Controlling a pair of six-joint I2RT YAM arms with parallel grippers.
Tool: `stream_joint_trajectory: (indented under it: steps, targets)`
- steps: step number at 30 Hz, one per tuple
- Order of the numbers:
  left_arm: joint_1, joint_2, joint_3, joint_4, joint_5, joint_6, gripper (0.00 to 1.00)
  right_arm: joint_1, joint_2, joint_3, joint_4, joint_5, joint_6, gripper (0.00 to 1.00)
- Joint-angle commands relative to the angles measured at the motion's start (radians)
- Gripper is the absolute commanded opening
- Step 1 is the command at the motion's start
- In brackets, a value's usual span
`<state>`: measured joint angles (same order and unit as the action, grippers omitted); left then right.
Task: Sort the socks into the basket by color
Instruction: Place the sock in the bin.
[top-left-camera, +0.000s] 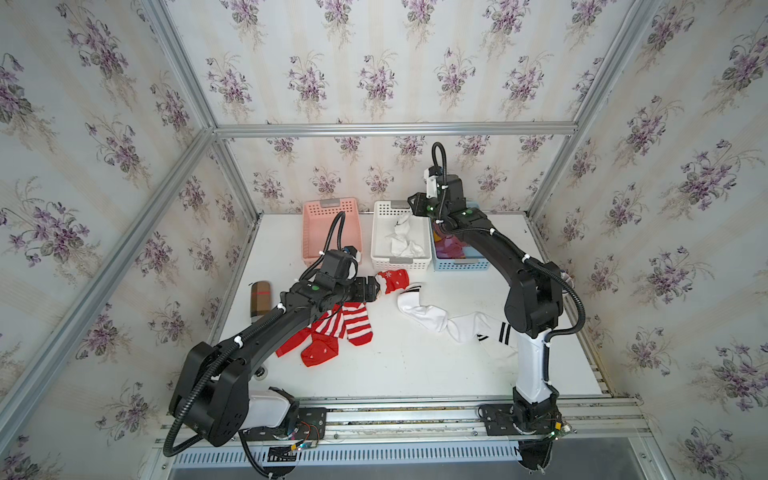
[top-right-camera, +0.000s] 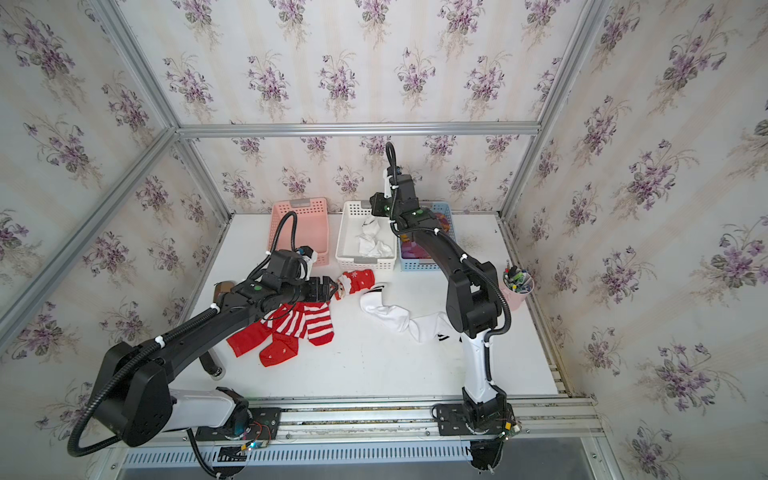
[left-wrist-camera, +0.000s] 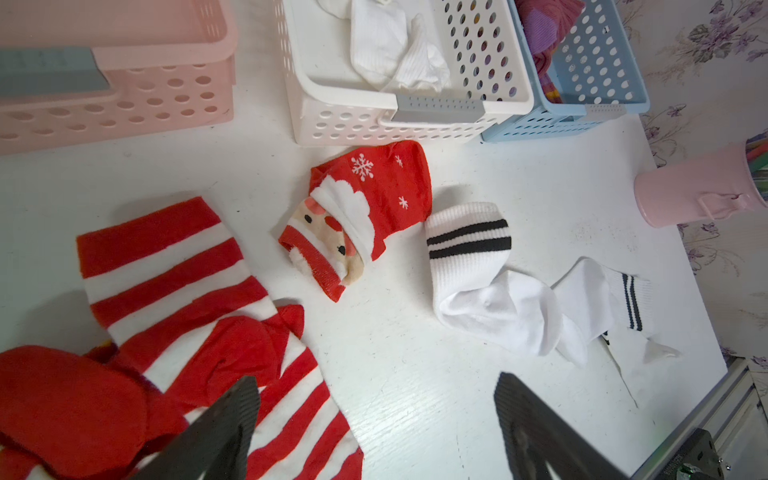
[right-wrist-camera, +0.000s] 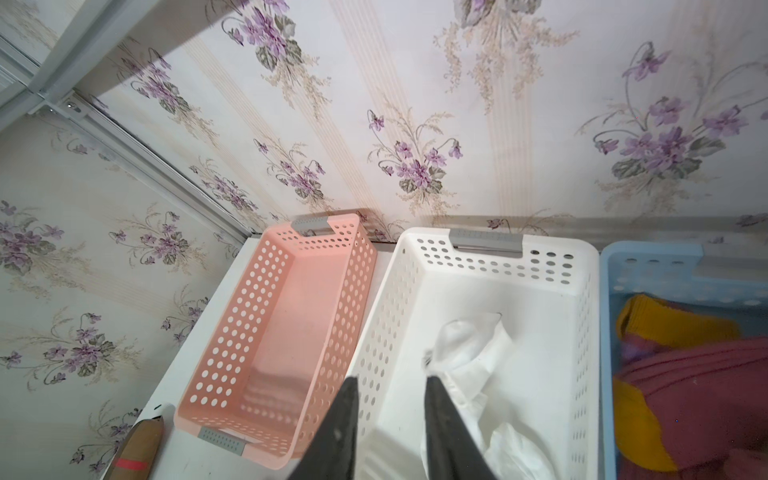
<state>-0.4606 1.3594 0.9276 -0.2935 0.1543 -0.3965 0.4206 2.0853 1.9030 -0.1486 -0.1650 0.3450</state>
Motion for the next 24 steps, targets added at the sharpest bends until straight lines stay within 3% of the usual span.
stream_joint_trajectory:
  steps: [1, 12, 24]
  targets:
    - [-0.002, 0.000, 0.008, 0.028, 0.001, 0.005, 0.91, 0.000, -0.022, -0.029, 0.013, 0.006, 0.007, 0.32]
    - [-0.043, 0.006, 0.009, 0.077, 0.047, 0.027, 0.92, 0.000, -0.187, -0.306, 0.098, 0.028, -0.020, 0.33]
    - [-0.086, 0.105, 0.052, 0.080, 0.047, 0.032, 0.92, 0.000, -0.444, -0.730, 0.141, 0.075, -0.020, 0.33]
